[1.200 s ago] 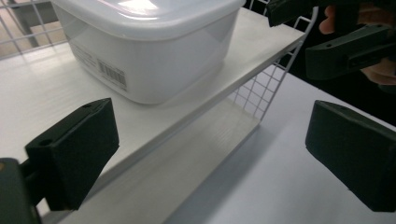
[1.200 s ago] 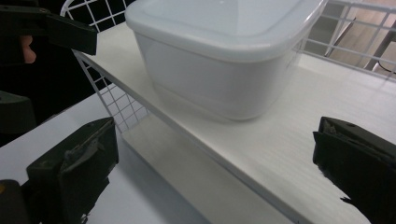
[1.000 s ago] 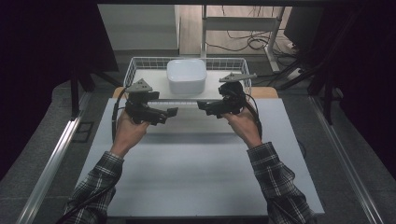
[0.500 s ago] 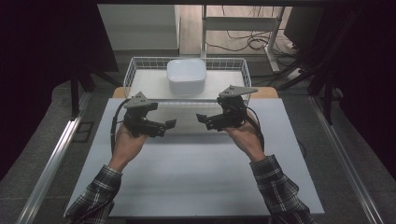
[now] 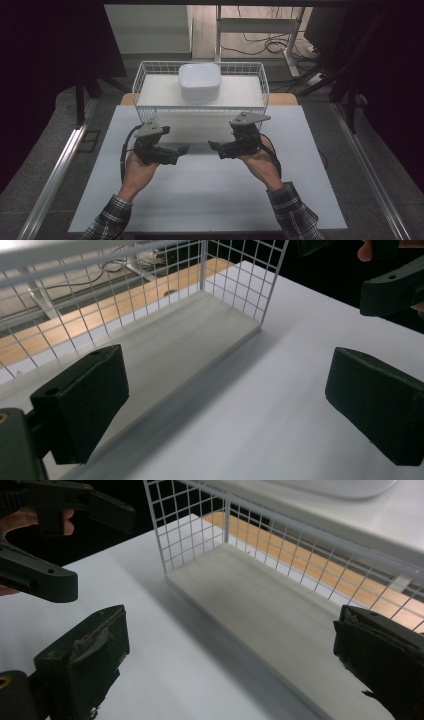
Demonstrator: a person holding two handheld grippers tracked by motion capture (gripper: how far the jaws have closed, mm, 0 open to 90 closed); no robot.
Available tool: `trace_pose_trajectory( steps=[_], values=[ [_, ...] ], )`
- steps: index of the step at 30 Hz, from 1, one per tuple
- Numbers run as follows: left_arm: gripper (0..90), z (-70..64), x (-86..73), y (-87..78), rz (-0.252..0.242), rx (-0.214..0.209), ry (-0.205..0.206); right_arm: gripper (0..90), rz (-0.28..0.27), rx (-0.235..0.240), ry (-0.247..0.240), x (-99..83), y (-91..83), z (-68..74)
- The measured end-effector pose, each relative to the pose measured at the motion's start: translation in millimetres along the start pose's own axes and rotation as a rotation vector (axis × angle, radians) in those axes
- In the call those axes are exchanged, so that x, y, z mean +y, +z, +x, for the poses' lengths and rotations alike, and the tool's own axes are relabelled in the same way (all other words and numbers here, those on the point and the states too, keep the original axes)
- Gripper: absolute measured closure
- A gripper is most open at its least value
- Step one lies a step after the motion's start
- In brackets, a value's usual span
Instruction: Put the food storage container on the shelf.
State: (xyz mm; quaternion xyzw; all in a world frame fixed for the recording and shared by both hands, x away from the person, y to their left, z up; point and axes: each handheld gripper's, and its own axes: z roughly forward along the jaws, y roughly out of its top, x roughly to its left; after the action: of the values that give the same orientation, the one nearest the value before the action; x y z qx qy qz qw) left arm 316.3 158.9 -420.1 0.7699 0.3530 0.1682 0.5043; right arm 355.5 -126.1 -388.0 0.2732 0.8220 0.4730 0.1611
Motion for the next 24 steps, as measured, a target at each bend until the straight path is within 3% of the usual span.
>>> trace_pose_trajectory(
  steps=[14,24],
  values=[
    [4.4,-6.6,-33.9,2.7,0.046,-0.003,-0.009,1.0,0.015,0.004,0.006,-35.4,3.8,3.3],
    [4.7,-10.7,-53.9,-4.4,0.050,0.000,-0.022,0.6,0.015,0.007,0.002,-55.4,-6.8,5.0]
  ],
)
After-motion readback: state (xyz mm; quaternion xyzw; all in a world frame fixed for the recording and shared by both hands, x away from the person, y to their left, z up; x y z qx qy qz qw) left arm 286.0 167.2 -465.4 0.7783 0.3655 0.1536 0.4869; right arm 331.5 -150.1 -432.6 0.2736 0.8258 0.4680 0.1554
